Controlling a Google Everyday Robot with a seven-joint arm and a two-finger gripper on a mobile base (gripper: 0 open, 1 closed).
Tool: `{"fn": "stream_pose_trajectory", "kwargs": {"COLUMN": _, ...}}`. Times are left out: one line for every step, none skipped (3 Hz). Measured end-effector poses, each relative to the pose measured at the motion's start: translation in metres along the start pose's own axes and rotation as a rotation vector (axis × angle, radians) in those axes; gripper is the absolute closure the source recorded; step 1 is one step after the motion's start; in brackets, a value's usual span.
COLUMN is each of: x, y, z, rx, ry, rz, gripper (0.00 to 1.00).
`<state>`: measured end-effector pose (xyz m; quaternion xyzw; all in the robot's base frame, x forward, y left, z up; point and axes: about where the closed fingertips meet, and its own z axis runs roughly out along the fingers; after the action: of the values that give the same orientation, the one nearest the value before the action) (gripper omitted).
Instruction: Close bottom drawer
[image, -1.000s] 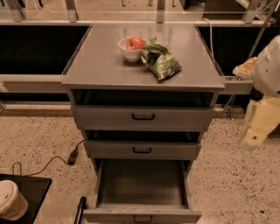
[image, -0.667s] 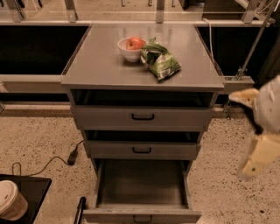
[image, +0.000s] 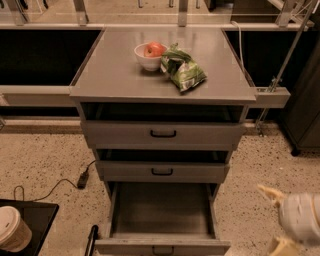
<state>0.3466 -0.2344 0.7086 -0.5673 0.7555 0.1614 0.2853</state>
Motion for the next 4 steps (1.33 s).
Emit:
{"fn": "stream_pose_trajectory", "kwargs": {"x": 0.069, "y": 0.022, "z": 0.055, "rx": -0.022, "ry": -0.082, "rz": 0.000, "gripper": 0.00}}
{"fn": "stream_pose_trajectory", "kwargs": {"x": 0.129, "y": 0.029, "z": 0.106, "rx": -0.079, "ry": -0.122, "rz": -0.033, "gripper": 0.00}}
{"fn": "stream_pose_trajectory", "kwargs": {"x": 0.162, "y": 0.021, "z": 0.166, "rx": -0.162, "ry": -0.177, "rz": -0.025, "gripper": 0.00}}
{"fn": "stream_pose_trajectory", "kwargs": {"x": 0.189, "y": 0.027, "z": 0.221, "rx": -0.248, "ry": -0.242, "rz": 0.014, "gripper": 0.00}}
